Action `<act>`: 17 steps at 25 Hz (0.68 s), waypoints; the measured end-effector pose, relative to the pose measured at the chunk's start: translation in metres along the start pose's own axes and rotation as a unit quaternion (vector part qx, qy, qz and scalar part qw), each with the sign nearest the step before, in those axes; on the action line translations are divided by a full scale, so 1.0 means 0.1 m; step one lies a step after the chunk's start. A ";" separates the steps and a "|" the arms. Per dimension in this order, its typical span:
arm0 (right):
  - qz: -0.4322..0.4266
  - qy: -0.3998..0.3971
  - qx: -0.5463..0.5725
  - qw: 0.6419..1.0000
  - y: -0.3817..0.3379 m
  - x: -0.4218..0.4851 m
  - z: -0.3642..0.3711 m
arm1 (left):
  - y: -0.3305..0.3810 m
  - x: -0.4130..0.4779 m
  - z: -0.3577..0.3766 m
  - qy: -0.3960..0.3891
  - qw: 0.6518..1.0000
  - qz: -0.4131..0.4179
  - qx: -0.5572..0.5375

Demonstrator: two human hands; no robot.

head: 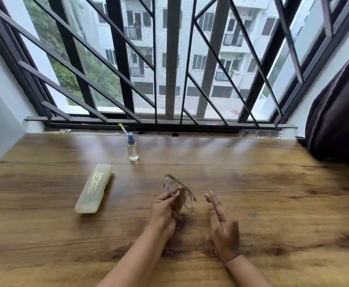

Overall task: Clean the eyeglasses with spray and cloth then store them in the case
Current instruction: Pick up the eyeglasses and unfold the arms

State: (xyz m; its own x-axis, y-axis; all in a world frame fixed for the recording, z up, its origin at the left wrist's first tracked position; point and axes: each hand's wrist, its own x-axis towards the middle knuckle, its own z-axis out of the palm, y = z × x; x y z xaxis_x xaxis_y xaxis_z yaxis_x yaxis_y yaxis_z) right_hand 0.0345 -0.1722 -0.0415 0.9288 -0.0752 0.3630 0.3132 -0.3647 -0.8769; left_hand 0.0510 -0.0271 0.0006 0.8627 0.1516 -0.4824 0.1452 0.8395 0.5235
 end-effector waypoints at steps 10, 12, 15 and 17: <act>-0.070 0.007 -0.054 0.996 0.00 0.05 -0.02 | -0.08 -0.08 0.03 -0.028 0.997 -0.059 -0.043; -0.077 0.019 -0.055 0.995 0.03 0.05 -0.02 | -0.09 -0.08 0.02 -0.034 0.997 -0.059 -0.037; -0.074 0.034 -0.038 0.996 0.04 0.05 -0.02 | -0.09 -0.09 0.00 -0.045 0.997 -0.060 -0.027; -0.068 0.038 -0.024 0.997 0.04 0.06 -0.02 | -0.09 -0.11 -0.01 -0.057 0.996 -0.061 -0.012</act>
State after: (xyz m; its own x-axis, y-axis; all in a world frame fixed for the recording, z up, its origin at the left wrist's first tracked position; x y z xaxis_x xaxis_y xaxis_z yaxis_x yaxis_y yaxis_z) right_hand 0.0411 -0.1764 -0.0424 0.8601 -0.0906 0.5021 0.4241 -0.4202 -0.8022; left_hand 0.0400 -0.0359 0.0005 0.8890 -0.0113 -0.4577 0.2419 0.8604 0.4485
